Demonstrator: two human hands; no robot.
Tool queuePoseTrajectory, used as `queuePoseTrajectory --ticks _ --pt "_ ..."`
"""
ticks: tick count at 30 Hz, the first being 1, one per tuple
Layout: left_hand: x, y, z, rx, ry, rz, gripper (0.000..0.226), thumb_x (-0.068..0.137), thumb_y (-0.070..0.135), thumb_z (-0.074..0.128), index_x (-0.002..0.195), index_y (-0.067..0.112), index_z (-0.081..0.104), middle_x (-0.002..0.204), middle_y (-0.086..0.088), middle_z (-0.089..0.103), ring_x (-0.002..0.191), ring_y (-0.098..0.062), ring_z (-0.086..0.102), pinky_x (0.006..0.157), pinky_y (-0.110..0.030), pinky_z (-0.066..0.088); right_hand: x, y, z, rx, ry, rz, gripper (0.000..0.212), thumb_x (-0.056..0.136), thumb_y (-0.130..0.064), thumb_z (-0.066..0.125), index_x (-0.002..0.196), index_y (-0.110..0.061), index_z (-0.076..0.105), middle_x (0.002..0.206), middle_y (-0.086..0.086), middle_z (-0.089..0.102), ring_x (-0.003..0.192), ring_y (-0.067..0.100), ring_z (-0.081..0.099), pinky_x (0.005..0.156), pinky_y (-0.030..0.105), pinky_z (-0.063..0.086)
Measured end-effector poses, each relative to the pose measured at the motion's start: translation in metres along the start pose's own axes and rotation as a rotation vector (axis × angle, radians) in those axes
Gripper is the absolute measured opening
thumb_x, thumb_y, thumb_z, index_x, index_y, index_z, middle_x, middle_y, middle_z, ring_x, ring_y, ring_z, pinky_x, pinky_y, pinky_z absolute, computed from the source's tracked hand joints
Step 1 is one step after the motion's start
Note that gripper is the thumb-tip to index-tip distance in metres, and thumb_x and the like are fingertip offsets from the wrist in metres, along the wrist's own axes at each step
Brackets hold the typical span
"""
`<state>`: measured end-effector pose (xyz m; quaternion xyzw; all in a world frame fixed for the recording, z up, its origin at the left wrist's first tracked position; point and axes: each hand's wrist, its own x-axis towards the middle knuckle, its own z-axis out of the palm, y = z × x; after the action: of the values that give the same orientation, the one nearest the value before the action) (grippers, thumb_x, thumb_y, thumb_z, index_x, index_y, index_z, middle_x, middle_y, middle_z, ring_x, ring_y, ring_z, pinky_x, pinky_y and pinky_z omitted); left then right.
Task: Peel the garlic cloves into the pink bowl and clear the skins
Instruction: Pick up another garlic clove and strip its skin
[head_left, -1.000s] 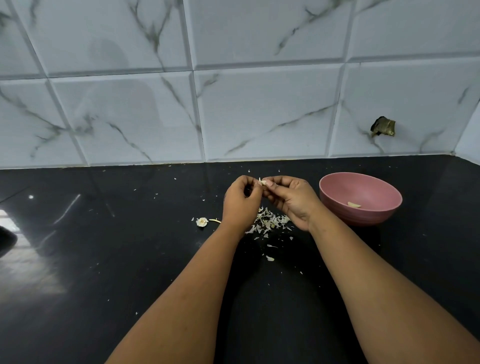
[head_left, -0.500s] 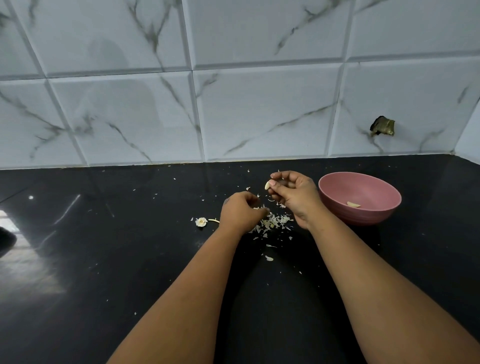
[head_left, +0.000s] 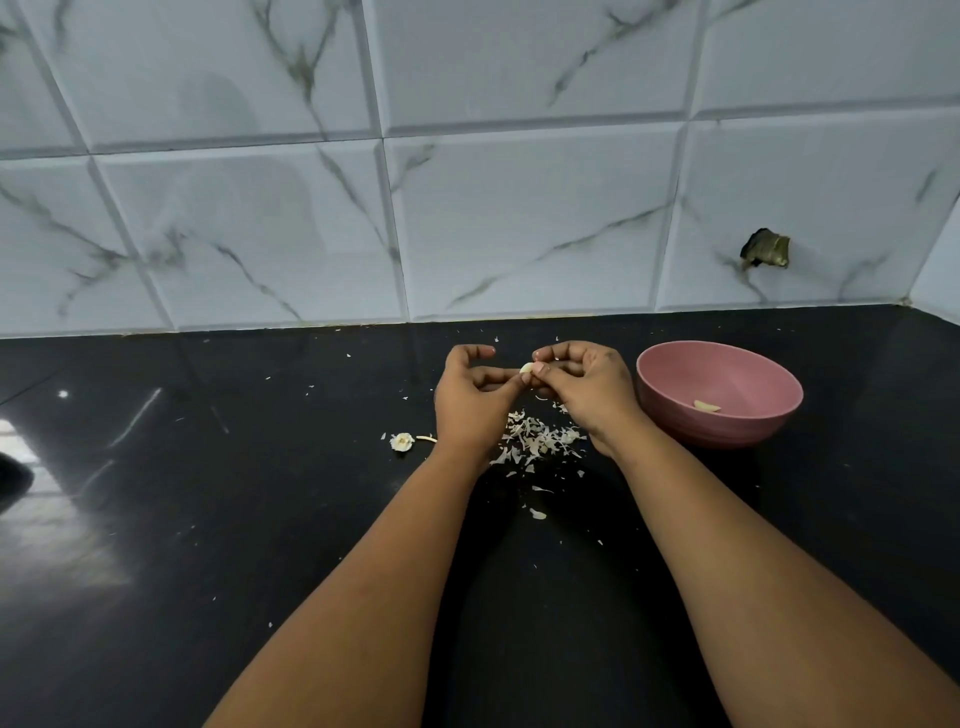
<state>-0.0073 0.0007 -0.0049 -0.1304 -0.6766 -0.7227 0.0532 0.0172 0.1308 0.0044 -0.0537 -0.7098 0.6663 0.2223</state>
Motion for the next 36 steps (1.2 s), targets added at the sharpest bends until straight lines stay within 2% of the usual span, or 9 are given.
queuePoseTrajectory --ticks 6,8,11,16,21,25,28,32,36 --pt "0.004 -0.001 -0.001 -0.188 0.015 -0.080 0.040 0.082 0.000 0.076 0.108 0.018 0.051 0.077 -0.003 0.075 0.080 -0.021 0.072 0.080 -0.035 0.058 0.003 -0.003 0.000 0.071 0.027 0.019 0.016 0.098 -0.006 0.051 0.100 -0.009 0.067 0.079 0.004 0.073 0.070 0.009 0.069 0.064 0.019 0.054" --pt "0.004 -0.001 -0.001 -0.162 0.003 -0.062 0.041 0.082 0.000 0.076 0.108 0.021 0.051 0.080 -0.005 0.075 0.082 -0.021 0.073 0.080 -0.034 0.059 0.001 -0.003 -0.001 0.076 0.015 -0.004 0.006 0.094 -0.016 0.062 0.097 -0.015 0.068 0.082 0.003 0.072 0.074 0.011 0.068 0.066 0.021 0.055" --pt "0.002 -0.001 0.001 -0.123 -0.033 -0.016 0.045 0.082 0.003 0.077 0.115 0.019 0.051 0.078 -0.003 0.076 0.081 -0.016 0.074 0.077 -0.028 0.059 -0.003 0.000 -0.001 -0.040 0.000 -0.058 0.016 0.076 -0.019 0.082 0.087 -0.017 0.071 0.082 0.006 0.072 0.075 0.010 0.067 0.072 0.023 0.057" --pt "0.002 0.000 0.000 -0.144 -0.080 0.002 0.048 0.082 0.001 0.077 0.117 0.018 0.049 0.076 -0.001 0.076 0.079 -0.012 0.074 0.071 -0.021 0.057 -0.003 -0.003 -0.004 0.015 -0.032 -0.042 0.010 0.077 -0.009 0.080 0.078 -0.013 0.071 0.079 0.013 0.073 0.071 0.015 0.066 0.072 0.029 0.056" --pt "0.003 -0.002 -0.002 -0.119 -0.044 -0.021 0.048 0.081 0.001 0.077 0.116 0.020 0.049 0.081 -0.005 0.076 0.088 -0.020 0.073 0.090 -0.040 0.057 -0.001 -0.003 -0.002 0.064 -0.050 0.004 0.008 0.090 -0.002 0.065 0.092 -0.006 0.070 0.073 0.005 0.071 0.064 0.005 0.067 0.064 0.019 0.054" --pt "0.004 -0.003 -0.003 -0.040 0.009 -0.003 0.052 0.080 0.007 0.079 0.119 0.022 0.048 0.082 -0.001 0.076 0.086 -0.017 0.073 0.092 -0.043 0.056 0.001 -0.001 -0.001 0.029 -0.072 0.063 0.024 0.100 -0.003 0.047 0.114 -0.017 0.061 0.098 0.003 0.070 0.088 0.010 0.069 0.073 0.026 0.057" --pt "0.005 -0.004 -0.004 0.054 0.039 0.041 0.055 0.078 0.010 0.082 0.117 0.027 0.046 0.082 0.004 0.076 0.078 -0.009 0.073 0.089 -0.041 0.057 0.001 0.001 -0.003 -0.035 -0.025 0.093 0.031 0.096 0.002 0.052 0.119 -0.017 0.063 0.114 0.003 0.064 0.100 0.016 0.066 0.077 0.027 0.058" --pt "0.004 -0.003 -0.005 0.044 0.065 0.060 0.058 0.076 0.010 0.083 0.116 0.027 0.046 0.083 0.006 0.077 0.076 -0.007 0.073 0.087 -0.039 0.058 0.001 -0.003 -0.010 0.049 0.088 0.064 0.020 0.086 0.007 0.065 0.082 -0.011 0.072 0.088 0.016 0.073 0.071 0.014 0.073 0.057 0.013 0.053" --pt "0.003 -0.001 -0.006 0.041 0.052 0.093 0.058 0.073 0.008 0.085 0.114 0.026 0.047 0.083 0.006 0.077 0.077 -0.008 0.074 0.085 -0.037 0.058 -0.002 -0.008 -0.011 0.143 0.092 0.081 0.012 0.075 -0.003 0.080 0.078 -0.009 0.070 0.065 0.003 0.071 0.055 0.010 0.067 0.046 0.013 0.046"
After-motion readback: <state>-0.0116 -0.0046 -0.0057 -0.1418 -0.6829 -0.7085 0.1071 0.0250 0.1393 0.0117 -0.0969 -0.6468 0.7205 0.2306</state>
